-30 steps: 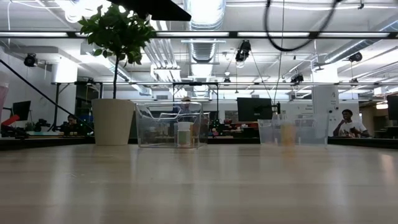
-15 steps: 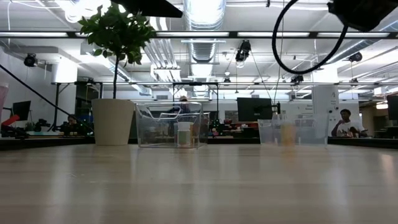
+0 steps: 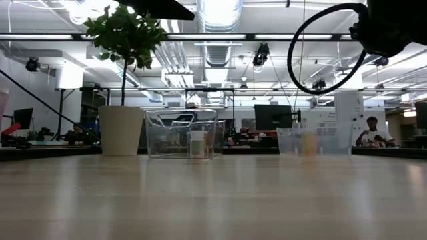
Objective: Pick and place medicine bottles into bin by pill shape (circle, oval)
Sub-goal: Put the blue capsule pill bottle into the left transparent bin
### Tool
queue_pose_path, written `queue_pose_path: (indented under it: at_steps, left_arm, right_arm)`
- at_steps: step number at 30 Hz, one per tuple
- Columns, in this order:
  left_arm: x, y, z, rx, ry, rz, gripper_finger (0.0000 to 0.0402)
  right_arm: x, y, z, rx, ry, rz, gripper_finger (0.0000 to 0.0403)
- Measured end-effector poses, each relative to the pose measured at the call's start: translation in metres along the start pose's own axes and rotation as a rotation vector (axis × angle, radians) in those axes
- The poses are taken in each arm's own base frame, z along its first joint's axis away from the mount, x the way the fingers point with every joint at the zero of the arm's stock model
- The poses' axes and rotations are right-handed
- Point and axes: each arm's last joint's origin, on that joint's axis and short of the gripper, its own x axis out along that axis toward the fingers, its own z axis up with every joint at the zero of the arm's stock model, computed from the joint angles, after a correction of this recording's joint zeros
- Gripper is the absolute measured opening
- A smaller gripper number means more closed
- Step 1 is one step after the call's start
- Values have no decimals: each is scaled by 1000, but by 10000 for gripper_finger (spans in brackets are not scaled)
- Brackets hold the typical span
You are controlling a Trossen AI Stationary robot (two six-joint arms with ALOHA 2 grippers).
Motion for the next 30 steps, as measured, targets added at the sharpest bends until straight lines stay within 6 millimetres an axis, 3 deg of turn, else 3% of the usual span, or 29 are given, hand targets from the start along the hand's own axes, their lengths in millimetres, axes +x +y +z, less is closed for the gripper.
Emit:
queue_pose_path:
  at_steps: [9,15,23,30]
  left_arm:
    - [0,0,0,-16,1,0,137]
    - [0,-2,-4,-23,9,-4,137]
    - [-18,3,-15,6,-15,2,137]
    - [-43,13,-25,-48,-123,48,137]
  right_arm:
    - [1,0,0,-20,0,-1,110]
    - [-4,-3,2,-44,-3,6,109]
    - [-45,-11,23,-90,-135,145,112]
    - [-97,-14,79,-198,-328,269,109]
